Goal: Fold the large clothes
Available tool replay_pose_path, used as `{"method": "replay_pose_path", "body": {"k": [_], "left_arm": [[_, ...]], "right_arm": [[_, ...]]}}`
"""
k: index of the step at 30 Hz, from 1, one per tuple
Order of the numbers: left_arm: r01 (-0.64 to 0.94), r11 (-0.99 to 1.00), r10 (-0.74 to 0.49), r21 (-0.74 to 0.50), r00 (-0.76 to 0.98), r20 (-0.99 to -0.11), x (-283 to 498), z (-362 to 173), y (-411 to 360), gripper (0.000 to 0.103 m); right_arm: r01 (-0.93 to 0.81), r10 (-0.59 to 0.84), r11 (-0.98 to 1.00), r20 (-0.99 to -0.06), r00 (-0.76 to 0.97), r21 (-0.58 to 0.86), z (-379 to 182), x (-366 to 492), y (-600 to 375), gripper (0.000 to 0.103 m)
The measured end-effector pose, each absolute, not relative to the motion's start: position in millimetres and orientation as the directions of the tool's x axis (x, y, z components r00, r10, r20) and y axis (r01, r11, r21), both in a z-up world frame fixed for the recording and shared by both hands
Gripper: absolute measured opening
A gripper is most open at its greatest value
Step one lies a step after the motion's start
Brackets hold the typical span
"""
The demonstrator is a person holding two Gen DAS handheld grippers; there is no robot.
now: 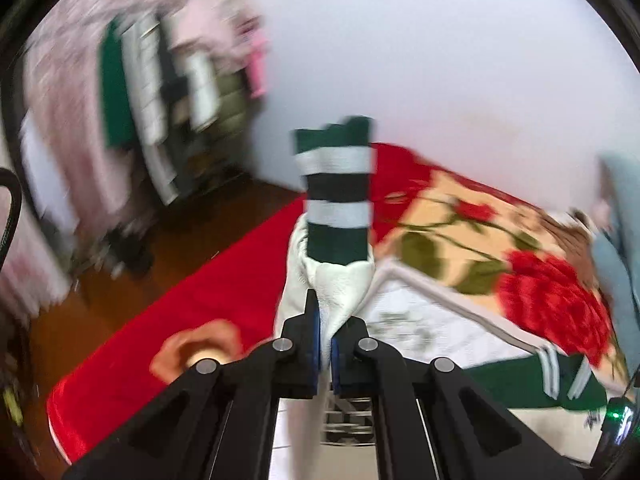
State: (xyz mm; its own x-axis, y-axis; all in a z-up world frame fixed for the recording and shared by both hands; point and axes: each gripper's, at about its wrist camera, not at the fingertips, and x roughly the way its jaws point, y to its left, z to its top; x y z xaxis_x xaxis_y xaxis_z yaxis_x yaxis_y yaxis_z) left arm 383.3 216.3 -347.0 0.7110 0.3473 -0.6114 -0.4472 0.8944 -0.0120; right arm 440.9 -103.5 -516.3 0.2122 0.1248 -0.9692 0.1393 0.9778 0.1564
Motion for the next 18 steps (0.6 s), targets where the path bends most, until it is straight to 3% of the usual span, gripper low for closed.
{"method": "replay_pose_path", "body": {"k": [5, 12, 15, 18], "left_arm": [[-0.195, 0.981, 0.145, -0.008, 0.755, -0.639, 416, -351, 77, 0.001], [0.162, 0.987, -0.105, 0.010, 0.687, -0.719, 425, -389, -125, 0.001], [0.284, 0.958, -0.155, 0.034, 0.618, -0.771, 421, -422, -199, 0.002], [0.369, 0.924, -0.123, 0.100, 0.534, -0.836, 418, -461, -254, 0.005]], "right_arm": [[0.302, 0.074, 0.945, -0.983, 0.171, 0.124, -526, 410, -218, 0.100], [0.490, -0.009, 0.869, -0.990, 0.142, 0.062, -536, 338, -376, 0.100], [0.540, -0.030, 0.841, -0.991, 0.131, 0.046, -540, 308, -433, 0.100], [0.560, -0.042, 0.828, -0.993, 0.111, 0.028, -548, 287, -469, 0.100]]}}
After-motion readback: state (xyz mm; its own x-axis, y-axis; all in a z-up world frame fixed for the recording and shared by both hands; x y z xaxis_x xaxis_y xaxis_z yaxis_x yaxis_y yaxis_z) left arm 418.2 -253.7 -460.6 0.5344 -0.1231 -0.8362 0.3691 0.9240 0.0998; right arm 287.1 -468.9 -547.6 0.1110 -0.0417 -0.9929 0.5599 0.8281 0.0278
